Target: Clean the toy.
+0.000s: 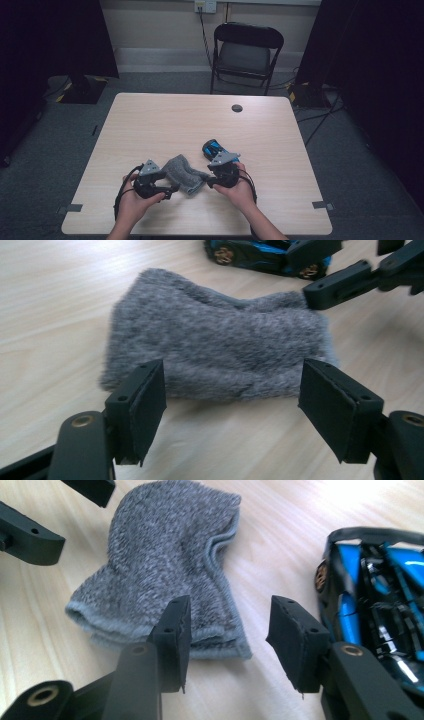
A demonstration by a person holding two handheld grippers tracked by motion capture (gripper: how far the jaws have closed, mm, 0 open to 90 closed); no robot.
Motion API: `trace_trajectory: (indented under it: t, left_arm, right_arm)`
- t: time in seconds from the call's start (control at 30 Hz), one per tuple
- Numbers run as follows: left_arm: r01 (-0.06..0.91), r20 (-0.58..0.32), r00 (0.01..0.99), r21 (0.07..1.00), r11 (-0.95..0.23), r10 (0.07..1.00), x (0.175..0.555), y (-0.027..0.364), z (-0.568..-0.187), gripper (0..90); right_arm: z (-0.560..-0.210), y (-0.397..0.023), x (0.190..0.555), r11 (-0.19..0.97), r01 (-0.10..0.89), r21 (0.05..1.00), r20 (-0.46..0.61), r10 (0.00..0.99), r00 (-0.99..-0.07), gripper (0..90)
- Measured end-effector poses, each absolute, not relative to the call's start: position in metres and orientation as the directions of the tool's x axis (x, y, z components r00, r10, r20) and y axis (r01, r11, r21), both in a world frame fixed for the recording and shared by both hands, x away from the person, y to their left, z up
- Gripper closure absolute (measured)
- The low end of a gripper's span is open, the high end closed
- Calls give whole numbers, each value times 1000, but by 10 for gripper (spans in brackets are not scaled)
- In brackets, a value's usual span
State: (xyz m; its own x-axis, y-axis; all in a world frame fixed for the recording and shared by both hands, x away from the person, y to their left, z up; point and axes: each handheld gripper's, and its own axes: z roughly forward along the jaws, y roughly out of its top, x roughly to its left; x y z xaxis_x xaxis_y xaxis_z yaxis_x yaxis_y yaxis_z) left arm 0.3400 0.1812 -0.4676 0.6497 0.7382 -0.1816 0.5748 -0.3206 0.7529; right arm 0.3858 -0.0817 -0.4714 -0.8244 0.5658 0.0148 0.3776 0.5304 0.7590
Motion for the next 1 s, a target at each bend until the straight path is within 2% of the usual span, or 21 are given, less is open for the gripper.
trace_trajectory:
  t: [0.37, 0.47, 0.57, 0.7, 0.83, 1.0]
  left_arm:
    - [597, -202, 600, 758, -264, 774, 355, 181, -470, 286]
    - [601, -201, 587, 757, -256, 784, 359, 184, -472, 299]
    - [603, -184, 578, 753, -264, 795, 361, 183, -476, 303]
    - [604, -170, 561, 754, -260, 810, 365, 181, -479, 305]
    - [605, -156, 546, 753, -258, 823, 367, 180, -479, 305]
    - [609, -156, 549, 747, -266, 821, 369, 179, -484, 293]
  right_arm:
    - [-488, -57, 365, 544, 375, 751, 72, 497, -865, 526]
    - [-493, -43, 358, 540, 371, 756, 96, 470, -878, 498]
    - [-489, -42, 355, 540, 343, 768, 64, 469, -881, 414]
    - [-471, -64, 370, 499, 342, 796, 18, 546, -838, 304]
    - [-458, -90, 402, 457, 365, 811, -33, 659, -751, 203]
    - [-461, -104, 442, 446, 425, 788, -27, 715, -699, 169]
